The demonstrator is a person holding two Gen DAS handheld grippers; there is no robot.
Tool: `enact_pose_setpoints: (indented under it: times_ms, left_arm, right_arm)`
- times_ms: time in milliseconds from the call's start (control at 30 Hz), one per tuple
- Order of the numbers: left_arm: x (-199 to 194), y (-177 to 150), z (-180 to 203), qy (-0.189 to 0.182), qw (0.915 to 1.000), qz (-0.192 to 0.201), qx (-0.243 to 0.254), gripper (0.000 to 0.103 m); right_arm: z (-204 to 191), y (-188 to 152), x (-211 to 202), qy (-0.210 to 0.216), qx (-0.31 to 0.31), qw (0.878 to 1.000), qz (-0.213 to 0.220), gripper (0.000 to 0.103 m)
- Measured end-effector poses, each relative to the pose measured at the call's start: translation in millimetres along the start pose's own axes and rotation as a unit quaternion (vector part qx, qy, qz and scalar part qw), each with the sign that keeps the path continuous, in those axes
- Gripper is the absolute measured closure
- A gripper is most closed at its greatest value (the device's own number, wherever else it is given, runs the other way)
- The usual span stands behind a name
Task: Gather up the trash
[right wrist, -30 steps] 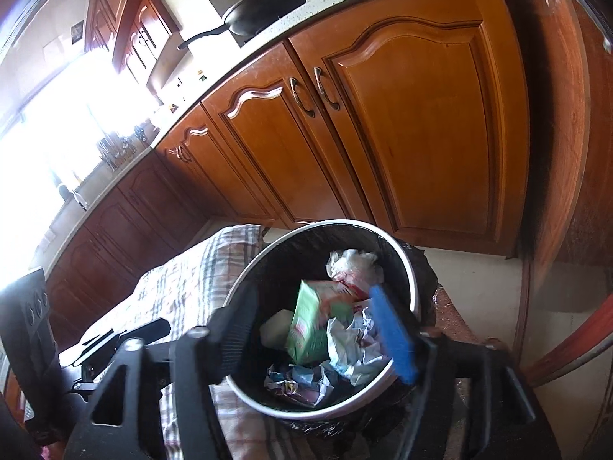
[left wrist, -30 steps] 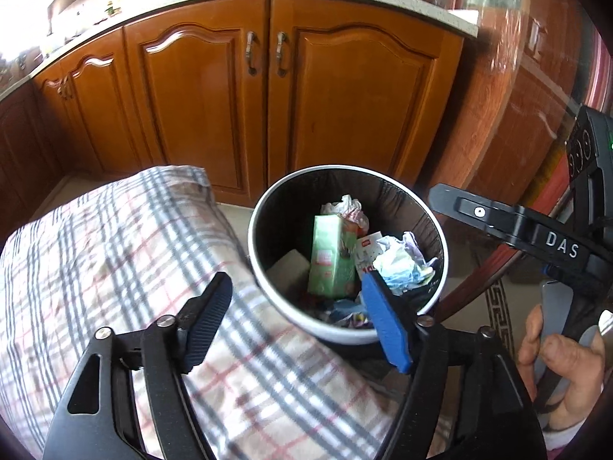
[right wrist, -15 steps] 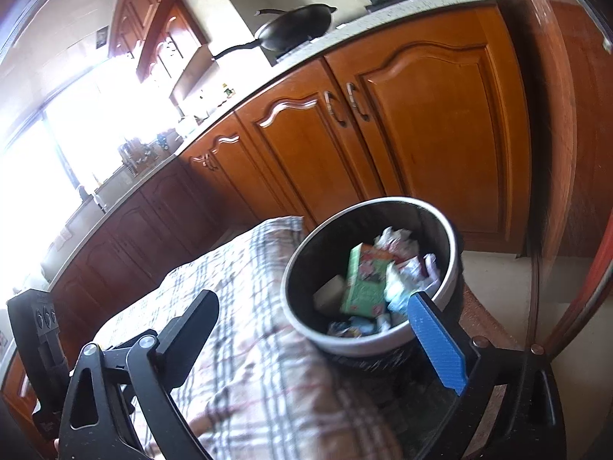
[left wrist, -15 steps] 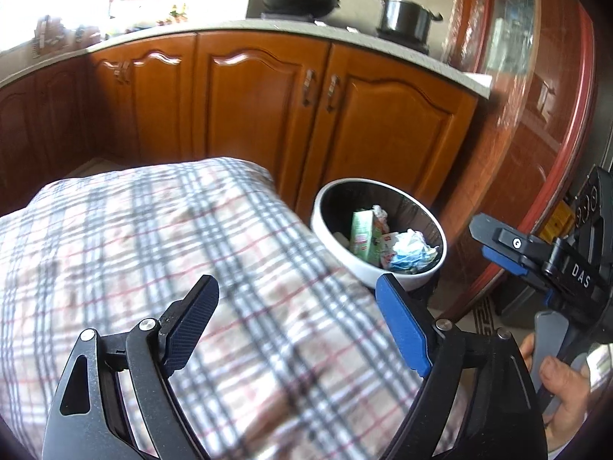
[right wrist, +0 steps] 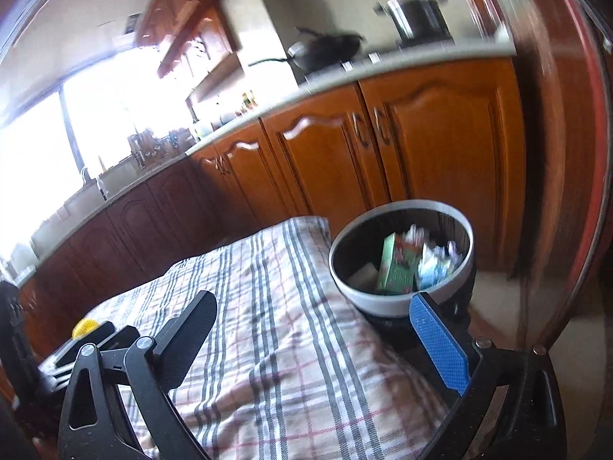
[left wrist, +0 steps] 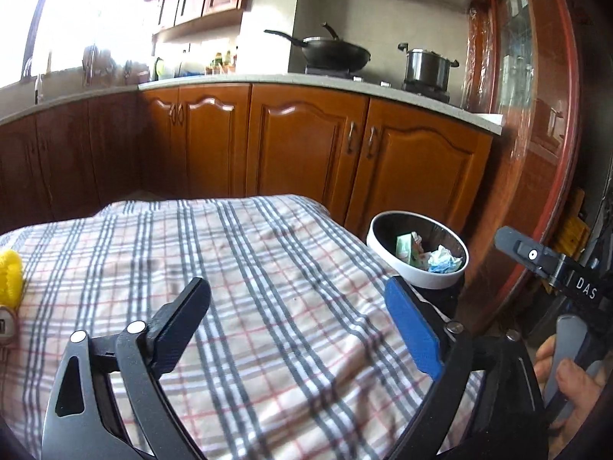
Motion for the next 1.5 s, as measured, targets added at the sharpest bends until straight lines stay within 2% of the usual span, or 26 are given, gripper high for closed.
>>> enact_pose_setpoints:
  times_ms: [67, 167, 333, 667, 1500]
  left_arm:
    - [-10.8, 0.8, -5.1, 0.021, 0.9994, 0.026, 0.005, 0.0]
    - [-17.7, -2.0, -12.8, 0.051, 0.9976, 0.046, 0.013, 0.0]
    - [-22.8, -5.2, -20.6, 0.072, 0.9952, 0.062, 0.022, 0.0]
    - [-21.3, -19.0, -25.6, 0.093, 0.9938, 0.053, 0.03, 0.0]
    - [-25.7, -20.9, -15.3, 0.09, 0.994, 0.053, 0.033, 0.0]
  right_arm:
    - [-11.0, 8.4, -19.4, -0.022, -0.036, 0.998, 0.048, 0.0]
    - [-23.3, 10.1, -32.4, -0.035, -0.072, 0.993, 0.086, 0.0]
    - [-26.7, -5.4, -21.9, -0.05, -0.091, 0.991, 0.08, 0.0]
    - [-24.1, -22.6, -21.0, -0.052, -0.084, 0.992, 0.079, 0.0]
    - [-28.3, -28.3, -15.9, -0.053, -0.088, 0.993, 0.066, 0.0]
Point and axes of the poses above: each gripper's, at about its wrist camera, not at the fingertips, and x roughly the way its jaws point, z to its right, y to its top, the point moved 10 cm from there along x, roughly the way its jaws point, and after that the axes turned 1 degree about y, right-handed, at the moved point
